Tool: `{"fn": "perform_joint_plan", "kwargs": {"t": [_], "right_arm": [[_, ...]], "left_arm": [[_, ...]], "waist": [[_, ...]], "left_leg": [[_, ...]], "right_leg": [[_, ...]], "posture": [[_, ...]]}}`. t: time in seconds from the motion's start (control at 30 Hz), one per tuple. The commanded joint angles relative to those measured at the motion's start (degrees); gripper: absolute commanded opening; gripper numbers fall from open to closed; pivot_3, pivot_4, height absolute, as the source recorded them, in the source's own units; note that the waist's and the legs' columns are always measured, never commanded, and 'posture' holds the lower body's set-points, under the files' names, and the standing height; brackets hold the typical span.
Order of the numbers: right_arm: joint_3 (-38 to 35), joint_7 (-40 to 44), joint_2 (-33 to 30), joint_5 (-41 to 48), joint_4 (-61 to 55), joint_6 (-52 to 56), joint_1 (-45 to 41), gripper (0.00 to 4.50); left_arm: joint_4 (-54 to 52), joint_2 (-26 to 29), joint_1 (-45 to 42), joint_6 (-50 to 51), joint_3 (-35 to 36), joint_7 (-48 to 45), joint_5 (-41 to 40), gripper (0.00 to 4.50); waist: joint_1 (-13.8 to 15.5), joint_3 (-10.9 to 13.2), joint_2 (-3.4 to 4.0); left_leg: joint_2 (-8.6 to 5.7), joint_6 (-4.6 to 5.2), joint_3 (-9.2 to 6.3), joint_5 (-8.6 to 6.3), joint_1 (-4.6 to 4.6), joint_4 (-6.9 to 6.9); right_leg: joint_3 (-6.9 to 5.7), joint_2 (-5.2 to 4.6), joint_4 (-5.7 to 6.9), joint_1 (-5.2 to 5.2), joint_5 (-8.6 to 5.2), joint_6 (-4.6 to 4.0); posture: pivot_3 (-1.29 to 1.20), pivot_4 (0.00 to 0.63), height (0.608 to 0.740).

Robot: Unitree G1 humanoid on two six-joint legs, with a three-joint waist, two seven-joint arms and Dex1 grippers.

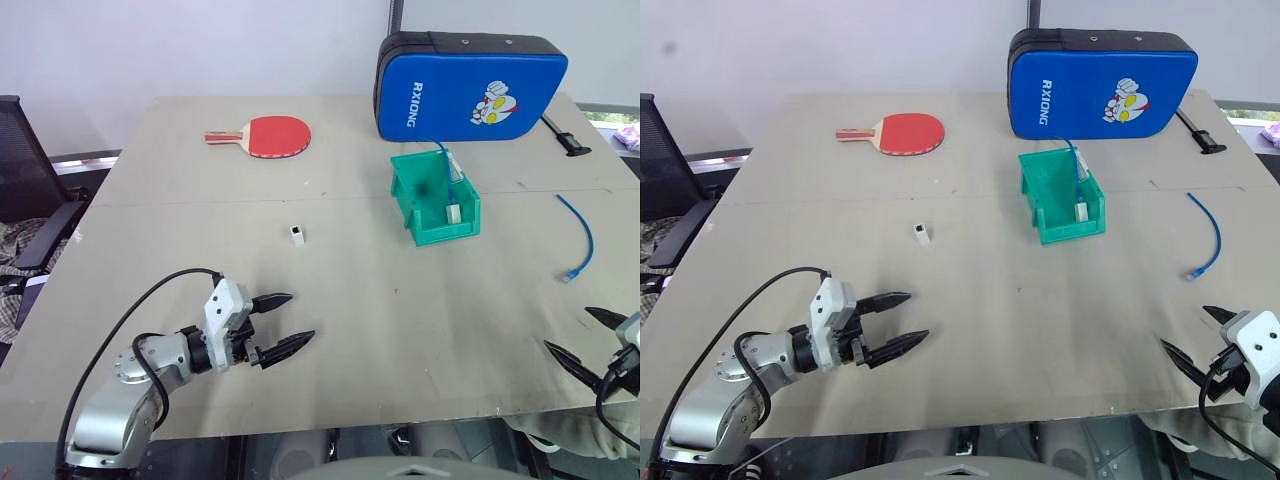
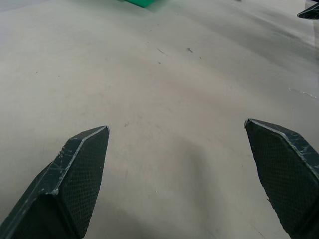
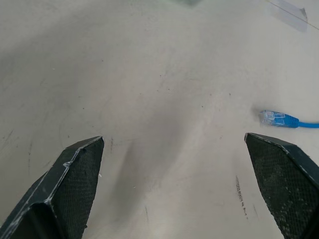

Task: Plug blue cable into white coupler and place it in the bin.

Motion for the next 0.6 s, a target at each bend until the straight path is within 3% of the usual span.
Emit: {"fn": "perform_joint_plan", "kwargs": {"t": [0.03, 0.13, 0.2, 0.37, 0.43, 0.5, 0.57, 0.6], "right_arm": [[-1.4, -1.6, -1.6, 2.7, -3.4, 3.8, -2.0, 4.50], [-1.4, -3.8, -4.8, 6.2, -9.1, 12.6, -6.2, 4.50], [-1.3, -2.1, -9.3, 4.7, -9.5, 14.4, -7.8, 4.50], [4.1, 5.6, -25.7, -4.3, 0.1, 7.7, -14.5, 4.50], [9.3, 10.3, -32.7, -7.4, 7.3, 2.3, -19.5, 4.50], [19.4, 15.1, -39.6, -14.1, 17.5, -6.8, -28.5, 3.98], [29.3, 18.9, -41.6, -20.9, 26.7, -15.1, -39.0, 3.22], [33.1, 20.6, -41.1, -23.7, 30.8, -18.6, -43.8, 3.22]], "left_arm": [[-3.6, -1.5, -2.4, 3.1, 0.8, 3.0, -4.2, 4.48], [-8.3, -4.8, -7.0, 10.5, 0.7, 9.2, -11.5, 4.48], [-10.4, -3.9, -8.3, 11.2, -0.4, 8.4, -11.5, 4.48], [-13.3, -0.3, -9.8, 8.6, -4.6, 3.6, -8.2, 4.48], [-13.9, 0.3, -10.2, 8.1, -6.1, 2.7, -7.7, 4.48], [-14.2, 0.7, -10.4, 7.7, -7.2, 1.9, -7.3, 4.50], [-14.7, 0.9, -10.2, 7.4, -7.8, 1.9, -7.1, 4.50], [-15.0, 0.8, -10.1, 7.3, -8.1, 2.0, -7.0, 4.50]], "waist": [[0.2, 0.0, 0.01], [0.4, 0.1, 0.04], [0.3, 0.0, 0.00], [0.3, 0.0, 0.00], [0.4, 0.0, -0.04], [0.2, 0.1, -0.01], [0.2, 0.2, 0.03], [0.3, 0.2, 0.03]], "left_leg": [[0.00, 0.00, 0.00, 0.00, 0.00, 0.00], [0.01, 0.01, 0.02, 0.00, -0.02, 0.07], [0.01, 0.01, 0.06, 0.01, 0.00, 0.11], [-0.04, 0.02, 0.15, 0.00, 0.08, 0.00], [-0.04, 0.03, 0.25, 0.00, 0.02, 0.00], [-0.04, 0.04, 0.28, 0.00, 0.02, 0.00], [-0.03, 0.05, 0.37, 0.00, 0.06, 0.01], [-0.03, 0.04, 0.36, 0.00, 0.07, 0.01]], "right_leg": [[0.00, 0.00, 0.00, 0.00, 0.00, 0.00], [0.03, -0.04, 0.01, 0.00, 0.02, 0.01], [0.05, -0.02, 0.03, 0.03, 0.03, 0.01], [0.11, 0.13, 0.00, 0.06, 0.01, -0.01], [0.18, 0.13, -0.05, 0.00, 0.01, -0.01], [0.19, 0.13, -0.08, -0.02, 0.01, -0.01], [0.23, 0.09, -0.09, -0.04, 0.01, -0.01], [0.22, 0.12, -0.09, -0.03, 0.01, -0.01]], "posture": [[0.00, 0.150, 0.731], [0.00, 0.150, 0.731], [0.00, 0.150, 0.731], [0.00, 0.150, 0.731], [0.00, 0.150, 0.731], [0.00, 0.150, 0.731], [0.00, 0.150, 0.731], [0.00, 0.150, 0.731]]}}
